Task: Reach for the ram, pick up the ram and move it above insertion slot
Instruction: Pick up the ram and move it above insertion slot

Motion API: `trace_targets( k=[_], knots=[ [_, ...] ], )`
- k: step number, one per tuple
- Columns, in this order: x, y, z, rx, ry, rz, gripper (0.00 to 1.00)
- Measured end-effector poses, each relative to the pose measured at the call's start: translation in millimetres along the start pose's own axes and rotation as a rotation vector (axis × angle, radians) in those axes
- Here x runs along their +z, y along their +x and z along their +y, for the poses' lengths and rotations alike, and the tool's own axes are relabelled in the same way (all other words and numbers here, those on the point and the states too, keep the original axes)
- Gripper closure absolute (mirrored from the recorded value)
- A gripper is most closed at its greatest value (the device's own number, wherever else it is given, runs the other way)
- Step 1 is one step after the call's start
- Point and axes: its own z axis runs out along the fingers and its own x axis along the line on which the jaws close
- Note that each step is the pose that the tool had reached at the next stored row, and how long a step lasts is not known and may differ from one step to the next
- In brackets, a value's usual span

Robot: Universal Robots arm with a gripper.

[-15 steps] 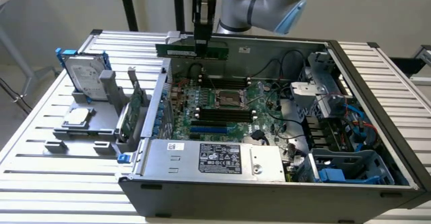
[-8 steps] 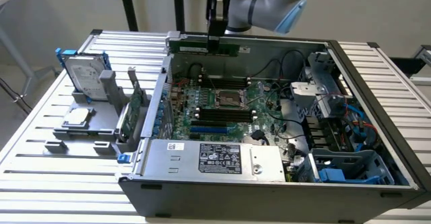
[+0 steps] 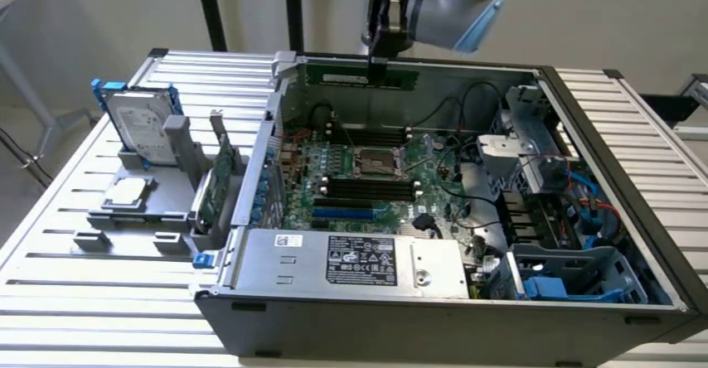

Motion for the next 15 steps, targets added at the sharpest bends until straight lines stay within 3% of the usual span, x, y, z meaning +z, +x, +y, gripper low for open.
trace_targets(
  k=[3,7,15],
  knots=[
    [2.2,-6.0,-9.7,0.0,0.0001,-0.0004,0.87],
    [6.8,-15.1,-16.3,0.0,0.0002,-0.0046,0.87],
    [8.2,-20.1,-19.0,0.0,0.0002,-0.0071,0.87]
  ],
)
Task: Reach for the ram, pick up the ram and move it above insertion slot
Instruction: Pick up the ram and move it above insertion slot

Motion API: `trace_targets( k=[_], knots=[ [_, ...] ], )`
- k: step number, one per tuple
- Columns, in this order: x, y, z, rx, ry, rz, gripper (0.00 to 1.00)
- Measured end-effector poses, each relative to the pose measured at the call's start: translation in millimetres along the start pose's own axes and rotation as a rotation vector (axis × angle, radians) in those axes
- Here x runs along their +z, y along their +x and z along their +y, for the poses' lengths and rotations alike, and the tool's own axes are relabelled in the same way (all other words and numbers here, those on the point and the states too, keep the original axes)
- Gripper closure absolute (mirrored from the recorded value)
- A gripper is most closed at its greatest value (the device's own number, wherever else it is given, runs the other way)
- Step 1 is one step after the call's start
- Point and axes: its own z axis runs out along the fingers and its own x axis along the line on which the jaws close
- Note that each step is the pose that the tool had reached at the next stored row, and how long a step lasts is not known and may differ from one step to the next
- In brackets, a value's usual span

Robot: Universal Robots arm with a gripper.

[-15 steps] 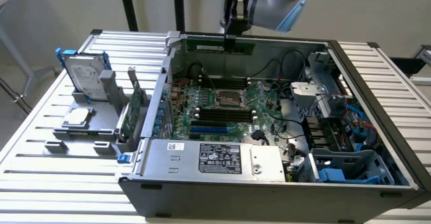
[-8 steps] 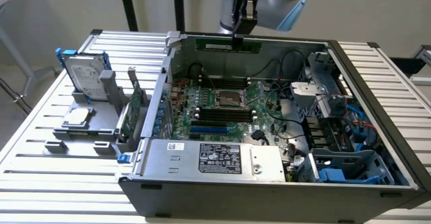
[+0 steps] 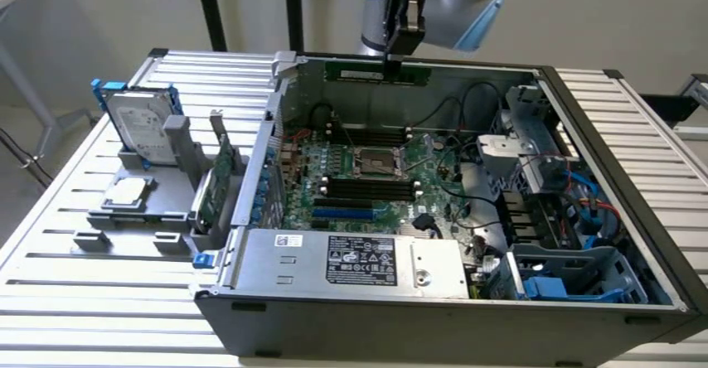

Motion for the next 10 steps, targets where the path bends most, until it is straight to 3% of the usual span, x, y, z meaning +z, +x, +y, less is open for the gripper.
trace_targets(
  k=[10],
  knots=[
    [0.0,0.0,0.0,0.0,0.0,0.0,0.87]
  ],
)
